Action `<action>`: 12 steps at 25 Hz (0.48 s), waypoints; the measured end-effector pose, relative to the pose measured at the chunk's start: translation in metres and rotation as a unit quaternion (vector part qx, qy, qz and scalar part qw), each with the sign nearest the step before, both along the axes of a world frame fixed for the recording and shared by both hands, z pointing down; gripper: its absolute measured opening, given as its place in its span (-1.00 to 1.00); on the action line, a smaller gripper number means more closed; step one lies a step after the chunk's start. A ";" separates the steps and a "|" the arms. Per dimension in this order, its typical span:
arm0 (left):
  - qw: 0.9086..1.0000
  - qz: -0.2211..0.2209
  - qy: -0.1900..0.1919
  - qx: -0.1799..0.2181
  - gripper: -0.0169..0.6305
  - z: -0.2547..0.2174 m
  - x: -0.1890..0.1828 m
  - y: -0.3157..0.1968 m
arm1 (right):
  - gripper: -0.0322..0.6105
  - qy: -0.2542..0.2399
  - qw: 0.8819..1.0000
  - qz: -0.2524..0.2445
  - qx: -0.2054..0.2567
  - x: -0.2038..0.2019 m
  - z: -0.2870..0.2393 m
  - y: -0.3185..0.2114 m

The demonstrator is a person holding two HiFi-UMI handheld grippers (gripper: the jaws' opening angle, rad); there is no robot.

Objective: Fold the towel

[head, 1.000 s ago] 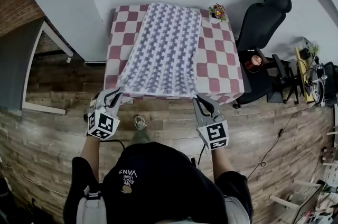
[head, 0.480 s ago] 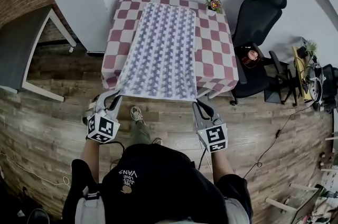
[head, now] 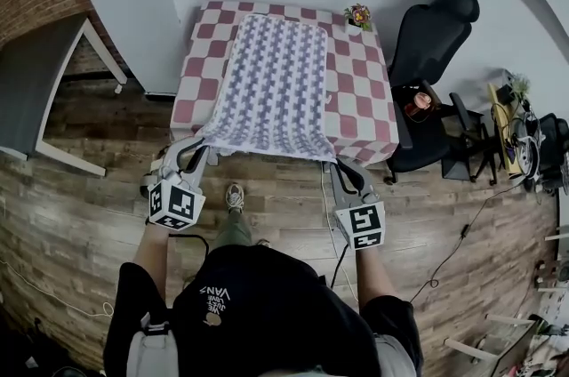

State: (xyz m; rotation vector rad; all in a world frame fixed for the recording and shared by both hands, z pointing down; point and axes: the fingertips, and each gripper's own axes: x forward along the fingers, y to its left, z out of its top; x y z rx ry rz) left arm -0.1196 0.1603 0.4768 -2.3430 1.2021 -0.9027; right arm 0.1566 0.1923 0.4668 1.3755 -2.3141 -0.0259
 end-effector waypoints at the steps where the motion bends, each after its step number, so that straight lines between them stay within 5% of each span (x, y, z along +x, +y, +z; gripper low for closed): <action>1: 1.000 0.001 0.001 0.005 -0.84 -0.005 0.001 -0.011 | -0.84 0.002 1.000 0.006 0.004 0.001 -0.003 -0.010; 12: 0.999 0.033 0.006 0.004 -0.84 -0.025 0.010 -0.151 | -0.84 0.006 0.996 0.077 0.033 0.010 -0.032 -0.146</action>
